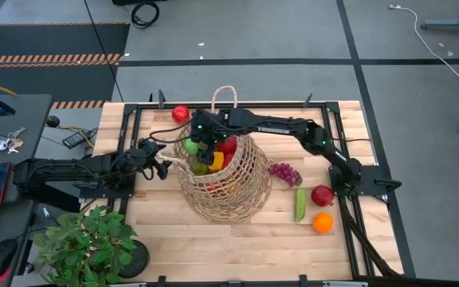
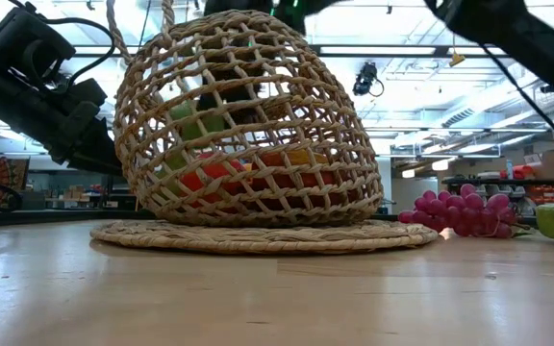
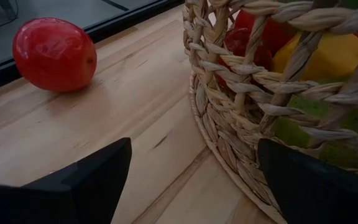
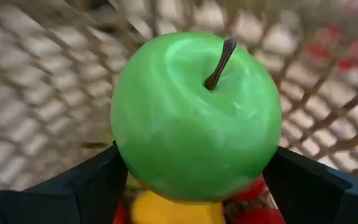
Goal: Build produce basket
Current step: Put the green apple into the basket, then put the green cucumber into the basket
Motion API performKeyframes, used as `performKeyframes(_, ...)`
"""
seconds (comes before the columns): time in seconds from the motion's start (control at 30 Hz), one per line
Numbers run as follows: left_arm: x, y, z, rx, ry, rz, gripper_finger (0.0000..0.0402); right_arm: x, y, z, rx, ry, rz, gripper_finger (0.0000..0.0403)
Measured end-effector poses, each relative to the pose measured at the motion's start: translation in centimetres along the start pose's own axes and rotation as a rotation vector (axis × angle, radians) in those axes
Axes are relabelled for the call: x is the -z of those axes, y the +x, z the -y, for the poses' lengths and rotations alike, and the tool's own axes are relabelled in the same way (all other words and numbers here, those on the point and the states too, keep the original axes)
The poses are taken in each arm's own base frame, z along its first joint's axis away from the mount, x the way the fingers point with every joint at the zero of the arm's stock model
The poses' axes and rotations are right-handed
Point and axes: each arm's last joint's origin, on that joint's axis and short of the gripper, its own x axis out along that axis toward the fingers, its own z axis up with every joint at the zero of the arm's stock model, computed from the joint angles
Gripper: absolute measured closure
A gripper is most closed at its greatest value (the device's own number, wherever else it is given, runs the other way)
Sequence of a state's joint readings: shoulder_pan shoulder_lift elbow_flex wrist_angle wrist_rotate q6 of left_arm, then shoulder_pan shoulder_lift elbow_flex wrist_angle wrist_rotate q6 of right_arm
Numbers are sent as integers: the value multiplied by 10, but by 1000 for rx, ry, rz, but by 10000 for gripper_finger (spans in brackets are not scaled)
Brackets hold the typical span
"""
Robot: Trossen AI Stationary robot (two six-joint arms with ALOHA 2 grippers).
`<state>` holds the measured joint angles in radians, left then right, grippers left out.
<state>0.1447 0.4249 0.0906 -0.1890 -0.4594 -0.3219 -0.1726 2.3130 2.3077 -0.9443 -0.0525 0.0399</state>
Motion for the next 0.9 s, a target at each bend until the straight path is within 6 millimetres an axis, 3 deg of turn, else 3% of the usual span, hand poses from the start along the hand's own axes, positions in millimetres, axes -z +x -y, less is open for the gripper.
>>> performKeyframes(0.13,0,0,0,0,0,0,44,9,26,13,13,-7,-69,53)
performKeyframes(0.23,0,0,0,0,0,0,44,16,34,17,13,-45,-122,53)
performKeyframes(0.57,0,0,0,0,-1,0,44,15,32,12,38,-77,-118,8)
performKeyframes(0.73,0,0,0,0,0,0,44,7,14,10,41,-84,-95,16)
performKeyframes(0.9,0,0,0,1,0,0,44,-1,-29,8,147,-54,-40,15)
